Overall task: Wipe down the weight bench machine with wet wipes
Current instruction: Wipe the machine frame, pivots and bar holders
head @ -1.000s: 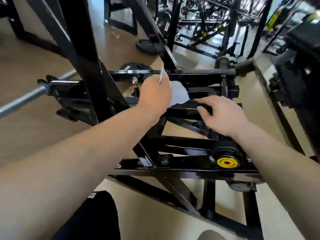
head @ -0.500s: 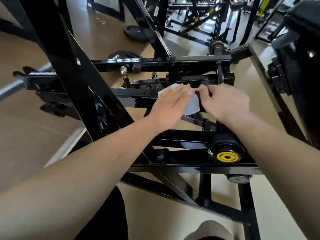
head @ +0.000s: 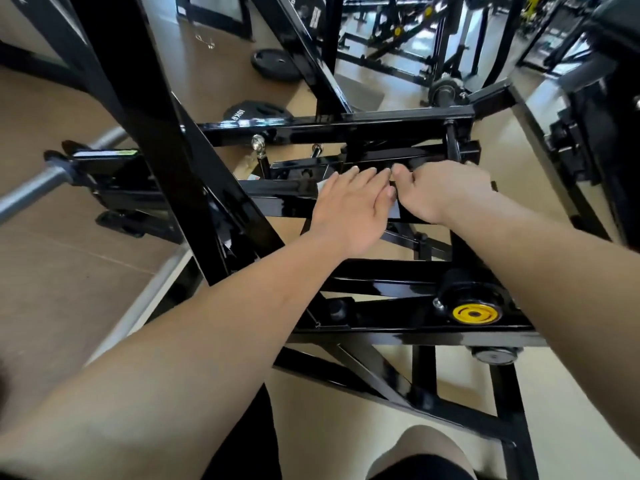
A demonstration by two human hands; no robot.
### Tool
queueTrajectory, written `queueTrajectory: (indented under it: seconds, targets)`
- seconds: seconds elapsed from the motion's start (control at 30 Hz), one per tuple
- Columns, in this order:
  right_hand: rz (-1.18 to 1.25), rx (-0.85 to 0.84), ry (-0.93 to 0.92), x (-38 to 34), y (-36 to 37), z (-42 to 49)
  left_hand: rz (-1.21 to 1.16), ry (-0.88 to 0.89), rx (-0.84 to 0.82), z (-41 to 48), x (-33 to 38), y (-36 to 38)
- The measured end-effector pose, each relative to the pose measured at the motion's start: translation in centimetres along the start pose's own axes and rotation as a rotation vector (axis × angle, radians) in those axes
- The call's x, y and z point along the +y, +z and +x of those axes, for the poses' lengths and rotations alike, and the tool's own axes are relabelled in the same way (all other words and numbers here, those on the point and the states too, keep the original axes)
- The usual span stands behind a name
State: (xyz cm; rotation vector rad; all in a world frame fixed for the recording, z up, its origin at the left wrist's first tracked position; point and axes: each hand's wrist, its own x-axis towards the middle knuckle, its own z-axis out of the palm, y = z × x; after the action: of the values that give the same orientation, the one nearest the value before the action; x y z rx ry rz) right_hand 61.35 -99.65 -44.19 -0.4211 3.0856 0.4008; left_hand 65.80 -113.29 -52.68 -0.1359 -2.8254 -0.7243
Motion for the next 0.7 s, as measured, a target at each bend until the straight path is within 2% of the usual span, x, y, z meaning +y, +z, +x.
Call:
queueTrajectory:
  seconds: [0.1,0.23,0.3,0.33,0.43,0.5,0.53,0.67,0.7]
  targets:
    - [-0.009,0.09,-0.046,-0.4,0.6,0.1,0.0,-0.114,-0.014,0.0,-2.2,-0.7]
    - [-0.025,0.08,-0.083,-0.1,0.9,0.1,0.041,-0.636,-0.092,1.4,-5.8,-2.1]
    - [-0.029,0.087,-0.073,-0.1,1.0,0.3,0.023,-0.725,-0.123,1.7,-4.9,-2.5]
    - [-0.031,0.091,-0.067,-0.2,1.1,0.3,0.007,-0.672,-0.118,1.4,-3.8,-2.4]
    - [-0.001,0.106,-0.047,-0.3,1.4,0.3,-0.041,-0.283,-0.079,-0.8,-1.1,-1.2]
    - [0.017,0.1,-0.039,-0.3,1.3,0.4,-0.025,-0.187,-0.105,-0.8,-2.6,-1.5]
    - [0.016,0.087,-0.038,-0.3,1.2,0.4,0.018,-0.247,-0.118,0.2,-4.1,-1.9]
    - [0.021,0.041,-0.043,-0.3,1.0,0.4,0.048,-0.883,-0.273,4.0,-7.6,-3.0]
    - [0.021,0.05,-0.038,-0.4,0.9,0.5,0.051,-0.968,-0.292,4.8,-7.0,-3.0]
